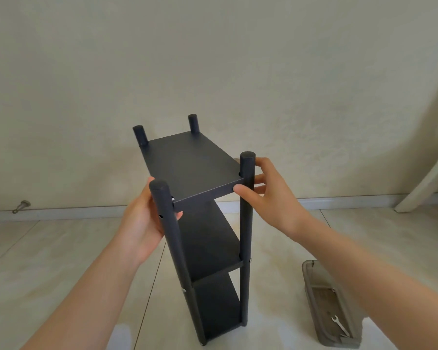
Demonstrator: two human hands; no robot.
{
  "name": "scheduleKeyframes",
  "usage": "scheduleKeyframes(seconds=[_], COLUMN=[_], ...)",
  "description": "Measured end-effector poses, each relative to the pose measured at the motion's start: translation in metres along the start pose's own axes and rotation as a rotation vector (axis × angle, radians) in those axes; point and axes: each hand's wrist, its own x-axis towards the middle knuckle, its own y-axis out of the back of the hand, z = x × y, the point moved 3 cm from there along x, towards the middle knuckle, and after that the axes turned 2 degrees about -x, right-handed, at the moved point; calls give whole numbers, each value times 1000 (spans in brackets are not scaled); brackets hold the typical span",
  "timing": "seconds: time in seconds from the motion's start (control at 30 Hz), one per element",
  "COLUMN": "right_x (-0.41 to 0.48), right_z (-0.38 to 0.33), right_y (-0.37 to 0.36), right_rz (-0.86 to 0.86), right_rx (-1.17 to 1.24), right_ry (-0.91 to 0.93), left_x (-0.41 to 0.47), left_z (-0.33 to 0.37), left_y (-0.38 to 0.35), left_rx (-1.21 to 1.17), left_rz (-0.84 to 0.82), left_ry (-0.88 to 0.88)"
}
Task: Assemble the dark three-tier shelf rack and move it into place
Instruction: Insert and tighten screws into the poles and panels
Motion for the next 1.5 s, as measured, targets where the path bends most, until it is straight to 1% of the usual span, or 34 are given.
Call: scheduleKeyframes(seconds=[0.07,0.17,0.2,0.27,0.33,0.37,0.43,0.53,0.67,0.83,0.93,0.97,1.0,1.07,1.1,1.13,1.17,1.2,1.23,1.33,1.37,1.4,1.43,1.5], right_x=[-5,-12,-14,-16,-18,-20,-23,-26,-30,-32,-31,-31,-31,-29,-28,-27,-27,-27,-28,-27,-26,-25,-25,-25], right_z=[-4,-9,-11,-15,-18,-19,-22,-24,-24,-26,-28,-28,-29,-29,-30,-30,-31,-31,-31,-30,-31,-33,-35,-37], right_y=[-3,-9,-11,-15,-21,-24,-31,-37,-37,-36,-34,-34,-33,-31,-29,-27,-26,-24,-23,-18,-15,-12,-10,-9], right_rz=[17,59,69,86,102,108,122,124,37,-64,-89,-93,-96,-110,-120,-128,-129,-126,-123,-84,-65,-52,-47,-71], right_rx=[-19,-22,-29,-56,-88,-97,-98,-68,-34,-35,16,33,42,19,-17,-60,-98,-127,-151,-234,-243,-241,-235,-223], right_ry=[9,24,24,25,37,43,55,51,55,73,56,49,43,38,45,57,68,75,79,119,133,143,155,183], left_x=[4,-1,-6,-19,-33,-40,-49,-45,-31,-18,-18,-21,-28,-49,-61,-70,-77,-80,-81,-76,-73,-70,-68,-63], left_z=[3,10,12,14,11,7,2,1,7,17,17,16,16,20,19,15,9,3,-4,-32,-38,-40,-40,-36], left_y=[4,7,9,12,7,4,-3,-6,1,10,9,9,8,2,-4,-9,-13,-16,-20,-27,-30,-34,-39,-47], left_rx=[43,146,168,218,277,301,356,406,457,435,479,514,569,714,765,789,784,760,730,717,679,610,533,364], left_rz=[118,146,186,297,337,322,254,162,97,120,154,194,261,385,389,354,296,239,192,99,56,15,-16,-52], left_ry=[-27,-76,-111,-230,-372,-428,-483,-471,-454,-441,-429,-450,-533,-866,-1027,-1125,-1137,-1067,-935,-418,-281,-186,-133,-76])
